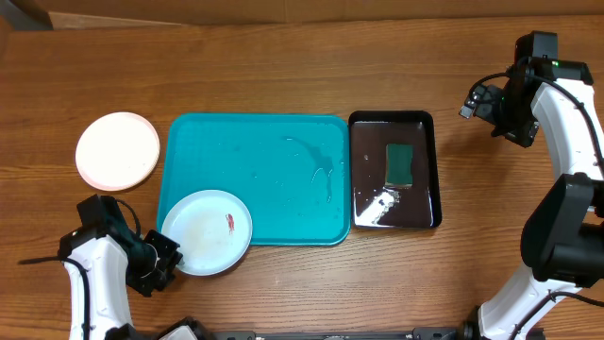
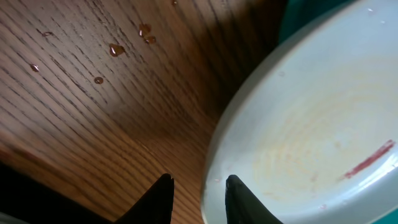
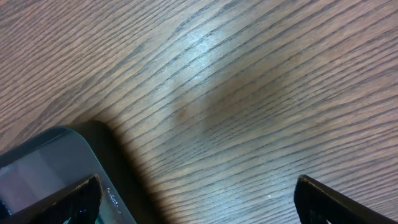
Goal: Clean dirty plates on tray and stack at the side
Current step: 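Grasp the lower white plate's rim with the left gripper, then drag the lower white plate up to the teal tray center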
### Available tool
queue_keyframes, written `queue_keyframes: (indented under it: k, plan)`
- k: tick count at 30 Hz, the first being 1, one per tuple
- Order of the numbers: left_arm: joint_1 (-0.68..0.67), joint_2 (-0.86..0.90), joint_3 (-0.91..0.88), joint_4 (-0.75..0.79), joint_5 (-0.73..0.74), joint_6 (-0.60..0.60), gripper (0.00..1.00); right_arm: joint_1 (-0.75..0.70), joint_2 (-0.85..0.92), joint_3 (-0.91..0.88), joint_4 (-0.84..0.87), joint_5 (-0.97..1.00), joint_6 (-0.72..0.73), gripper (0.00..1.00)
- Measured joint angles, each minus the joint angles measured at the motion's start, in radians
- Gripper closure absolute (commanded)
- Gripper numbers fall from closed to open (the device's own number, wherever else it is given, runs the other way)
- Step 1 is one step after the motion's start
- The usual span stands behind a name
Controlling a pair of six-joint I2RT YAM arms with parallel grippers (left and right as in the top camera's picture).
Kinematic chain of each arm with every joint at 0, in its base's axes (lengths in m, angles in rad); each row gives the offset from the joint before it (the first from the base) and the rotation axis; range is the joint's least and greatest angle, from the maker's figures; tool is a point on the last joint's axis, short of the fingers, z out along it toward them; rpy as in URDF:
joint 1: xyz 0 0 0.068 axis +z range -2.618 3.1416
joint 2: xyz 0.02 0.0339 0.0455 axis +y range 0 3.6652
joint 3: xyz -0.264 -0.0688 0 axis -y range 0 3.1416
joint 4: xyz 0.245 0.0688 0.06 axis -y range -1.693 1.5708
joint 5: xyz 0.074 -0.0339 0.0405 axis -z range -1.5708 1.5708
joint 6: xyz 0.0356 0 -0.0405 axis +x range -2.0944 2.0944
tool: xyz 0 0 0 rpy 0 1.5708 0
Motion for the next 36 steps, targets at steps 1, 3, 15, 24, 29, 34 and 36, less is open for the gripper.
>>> queue_keyframes:
  k: [1,3,15,24,29,34,36]
  plan:
    - [0.0,0.007,0.0,0.001,-0.005,0.0,0.7,0.0,0.0,0.0,0.0,0.0,0.0,0.0]
    - [0.0,0.019,0.0,0.005,-0.012,0.002,0.72,0.0,0.0,0.0,0.0,0.0,0.0,0.0]
    - [0.0,0.033,0.0,0.014,-0.024,0.006,0.87,0.0,0.0,0.0,0.001,0.0,0.0,0.0]
    - [0.0,0.033,0.0,0.016,-0.023,0.009,0.96,0.0,0.0,0.0,0.0,0.0,0.0,0.0]
    - [0.0,0.033,0.0,0.045,0.013,0.043,0.96,0.0,0.0,0.0,0.0,0.0,0.0,0.0]
    - [0.0,0.033,0.0,0.103,0.151,0.128,0.96,0.0,0.0,0.0,0.0,0.0,0.0,0.0]
    - [0.0,0.033,0.0,0.113,0.205,0.163,0.96,0.0,0.0,0.0,0.001,0.0,0.0,0.0]
